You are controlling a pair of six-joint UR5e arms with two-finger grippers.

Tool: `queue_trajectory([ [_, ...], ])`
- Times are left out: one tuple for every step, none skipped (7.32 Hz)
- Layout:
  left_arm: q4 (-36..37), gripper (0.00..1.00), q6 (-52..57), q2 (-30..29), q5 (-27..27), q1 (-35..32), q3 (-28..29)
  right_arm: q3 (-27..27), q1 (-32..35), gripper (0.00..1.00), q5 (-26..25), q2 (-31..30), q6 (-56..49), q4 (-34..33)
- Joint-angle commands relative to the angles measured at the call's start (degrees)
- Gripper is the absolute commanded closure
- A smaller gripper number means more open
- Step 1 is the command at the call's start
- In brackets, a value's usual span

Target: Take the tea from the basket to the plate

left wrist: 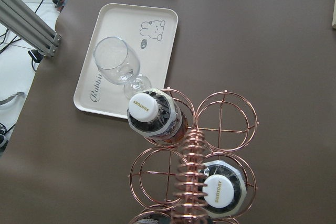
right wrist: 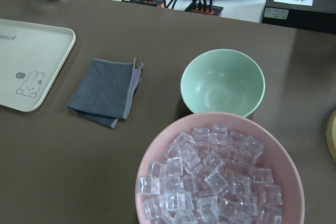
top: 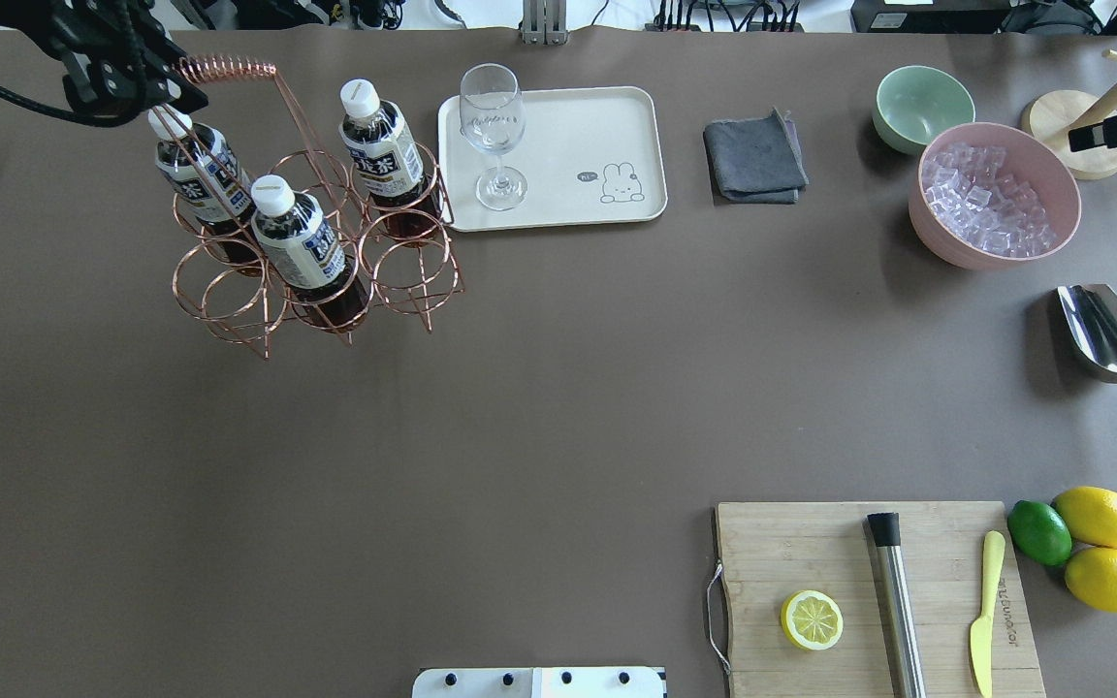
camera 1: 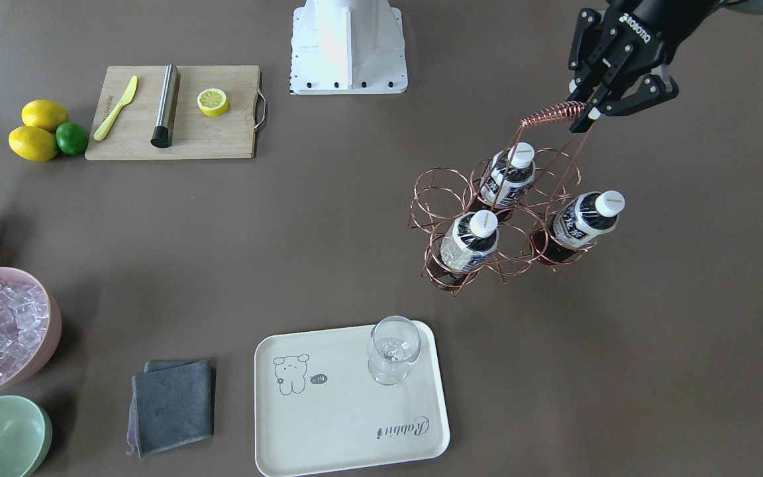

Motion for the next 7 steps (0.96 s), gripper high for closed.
queue_trajectory([
  [0.1, 1.0, -9.38, -2.29, 2.19, 6.44, -1.48, -0.5, -8.03, 0.0, -9.03, 0.77, 9.55, 14.34],
  [-0.08, 1.0, -12.19, -4.57, 5.15, 9.68, -1.65, -0.41, -11.54, 0.0, -13.33, 1.03, 9.56, 17.87],
  [-0.17, 1.0, -13.26, -6.33, 8.58, 13.45, -1.65, -0.58, -15.06, 0.0, -17.81, 1.82, 9.56, 20.52],
  [-0.25, 1.0, -13.62, -7.31, 11.66, 16.88, -1.65, -0.67, -17.27, 0.0, -21.17, 3.22, 9.56, 22.37],
  [-0.86, 1.0, -15.71, -7.75, 14.3, 20.49, -1.83, -0.76, -17.81, 0.0, -22.85, 3.84, 9.56, 24.13],
  [-2.0, 1.0, -16.25, -7.84, 17.46, 23.91, -1.65, -1.19, -17.82, 0.0, -24.44, 4.19, 9.56, 26.41],
  [-2.19, 1.0, -16.34, -8.02, 18.79, 26.3, -1.3, -1.72, -18.08, 0.0, -26.54, 4.37, 9.56, 29.91],
])
